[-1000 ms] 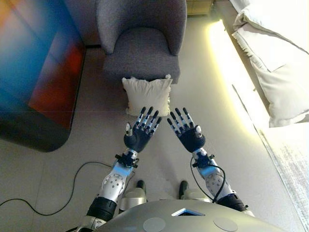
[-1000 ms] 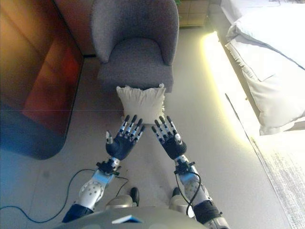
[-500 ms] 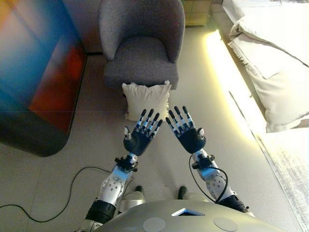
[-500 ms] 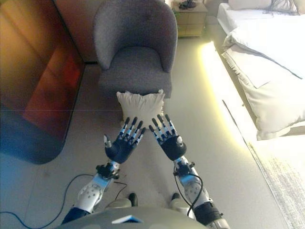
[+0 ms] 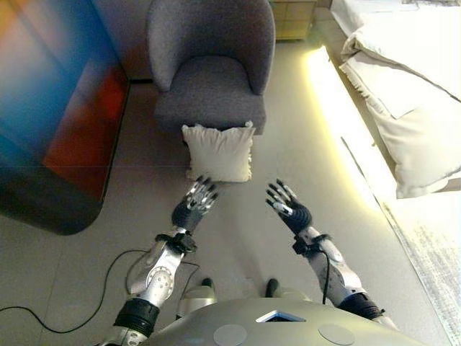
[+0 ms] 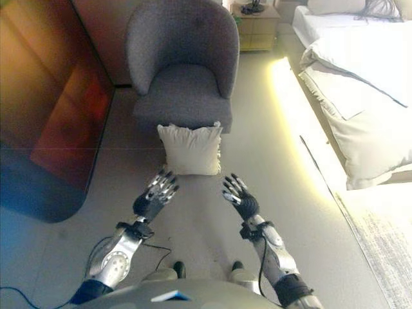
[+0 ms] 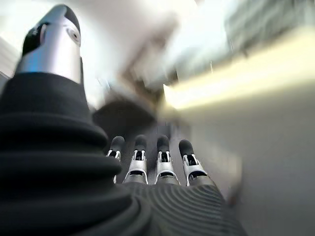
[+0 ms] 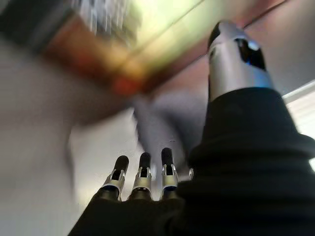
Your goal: Pick up the cushion and take it to the sofa
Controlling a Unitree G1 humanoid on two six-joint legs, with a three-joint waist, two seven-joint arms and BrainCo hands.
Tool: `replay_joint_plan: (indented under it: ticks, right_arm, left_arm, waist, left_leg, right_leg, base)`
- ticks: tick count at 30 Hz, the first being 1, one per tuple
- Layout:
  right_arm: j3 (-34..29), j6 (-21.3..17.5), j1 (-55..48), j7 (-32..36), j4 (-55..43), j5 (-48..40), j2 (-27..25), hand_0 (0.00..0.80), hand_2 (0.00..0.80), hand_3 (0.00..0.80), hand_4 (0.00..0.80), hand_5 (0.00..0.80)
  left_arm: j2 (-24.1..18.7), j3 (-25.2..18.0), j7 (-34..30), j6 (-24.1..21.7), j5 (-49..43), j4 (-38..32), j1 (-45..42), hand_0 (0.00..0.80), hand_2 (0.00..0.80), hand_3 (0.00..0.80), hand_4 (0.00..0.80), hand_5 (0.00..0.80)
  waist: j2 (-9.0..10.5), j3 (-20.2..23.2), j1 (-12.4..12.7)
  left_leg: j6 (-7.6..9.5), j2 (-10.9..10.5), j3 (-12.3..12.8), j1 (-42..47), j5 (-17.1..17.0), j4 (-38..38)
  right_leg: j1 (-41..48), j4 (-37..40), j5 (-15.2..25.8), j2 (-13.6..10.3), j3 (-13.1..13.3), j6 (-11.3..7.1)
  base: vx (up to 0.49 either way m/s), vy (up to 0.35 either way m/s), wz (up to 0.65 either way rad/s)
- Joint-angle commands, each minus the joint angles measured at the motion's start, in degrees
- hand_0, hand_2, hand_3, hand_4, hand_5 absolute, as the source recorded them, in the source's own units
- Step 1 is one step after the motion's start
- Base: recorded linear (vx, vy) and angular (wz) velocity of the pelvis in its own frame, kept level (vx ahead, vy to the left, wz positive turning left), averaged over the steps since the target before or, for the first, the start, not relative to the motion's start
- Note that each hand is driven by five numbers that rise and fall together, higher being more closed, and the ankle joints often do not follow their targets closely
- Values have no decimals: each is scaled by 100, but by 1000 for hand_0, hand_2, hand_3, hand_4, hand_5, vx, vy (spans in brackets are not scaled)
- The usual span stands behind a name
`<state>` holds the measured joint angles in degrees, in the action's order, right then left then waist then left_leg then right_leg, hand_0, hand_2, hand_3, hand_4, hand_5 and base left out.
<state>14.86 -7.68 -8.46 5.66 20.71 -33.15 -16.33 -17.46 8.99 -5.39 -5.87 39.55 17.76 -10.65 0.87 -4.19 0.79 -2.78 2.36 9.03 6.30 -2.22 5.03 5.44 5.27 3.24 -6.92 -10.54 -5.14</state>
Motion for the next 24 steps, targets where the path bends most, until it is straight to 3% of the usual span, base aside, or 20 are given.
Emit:
replay_joint_plan:
  ticks: [1, 3, 6, 7, 15, 17, 20, 22, 24]
  right_arm:
    - [-319, -325, 257, -810, -49, 804, -27, 0, 0, 0, 0, 0]
    - [-414, -240, 226, -922, 34, 822, -62, 0, 0, 0, 0, 0]
    - [-687, 75, -54, -9, -5, -1135, 238, 0, 0, 0, 0, 0]
    - [-813, 79, -213, 179, 57, -1337, 437, 0, 0, 0, 0, 0]
    - [-893, 151, -413, 401, 72, -1207, 649, 0, 0, 0, 0, 0]
    - [-841, 152, -313, 265, 59, -1376, 697, 0, 0, 0, 0, 0]
    - [-751, 9, -231, 118, 57, -1406, 765, 0, 0, 0, 0, 0]
    - [-751, -34, -292, 12, 8, -1397, 775, 0, 0, 0, 0, 0]
    - [-763, -71, -383, 10, 3, -1516, 767, 0, 0, 0, 0, 0]
  left_arm:
    - [-146, -216, 489, -559, -981, 236, 247, 0, 0, 0, 0, 0]
    - [-114, -317, 479, -661, -916, 341, 135, 0, 0, 0, 0, 0]
    - [77, -555, 188, -929, -531, 433, -198, 0, 0, 0, 0, 0]
    - [180, -630, 41, -1090, -492, 500, -368, 0, 0, 0, 0, 0]
    - [340, -721, -297, -1050, -2, 340, -682, 0, 0, 0, 0, 0]
    - [230, -685, -209, -969, -31, 347, -543, 0, 0, 0, 0, 0]
    - [51, -708, -192, -893, 79, 387, -288, 0, 0, 0, 0, 0]
    - [-3, -686, -180, -838, 130, 323, -266, 0, 0, 0, 0, 0]
    - [-90, -643, -178, -781, 216, 209, -311, 0, 0, 0, 0, 0]
  waist:
    - [24, -254, 30]
    - [25, -323, 38]
    - [64, -408, 33]
    - [81, -395, 24]
    - [217, -413, -9]
    - [228, -507, -7]
    - [124, -687, -47]
    - [-2, -782, -121]
    - [-99, -829, -178]
  left_leg:
    - [125, -72, 40, -170, 253, -145]
    - [146, -77, 46, -221, 287, -218]
    - [199, -124, 65, -185, 377, -305]
    - [214, -136, 97, -154, 429, -329]
    - [402, -238, 197, -351, 814, -1063]
    - [548, -264, 157, -514, 849, -1231]
    - [801, -313, 66, -642, 918, -1326]
    - [846, -353, -66, -623, 966, -1396]
    - [841, -364, -195, -572, 1022, -1446]
  right_leg:
    - [-115, -137, -82, 59, -134, -72]
    - [-152, -173, -78, 30, -128, -74]
    - [-110, -190, -86, -1, -88, -79]
    - [-81, -186, -97, -11, -55, -89]
    - [-240, -716, -237, -268, 263, -183]
    - [-594, -1468, -109, -488, 425, -237]
    - [-1481, -3188, 729, -927, 796, -238]
    - [-2021, -4073, 1078, -923, 1143, -235]
    - [-2357, -4461, 1253, -860, 1336, -242]
  base:
    - [-44, 47, -6]
    - [-37, 61, -7]
    - [58, 73, -5]
    - [121, 86, -4]
    - [80, 90, -12]
    - [-41, 94, -6]
    - [-81, 176, -12]
    - [-10, 202, 7]
    - [58, 149, 33]
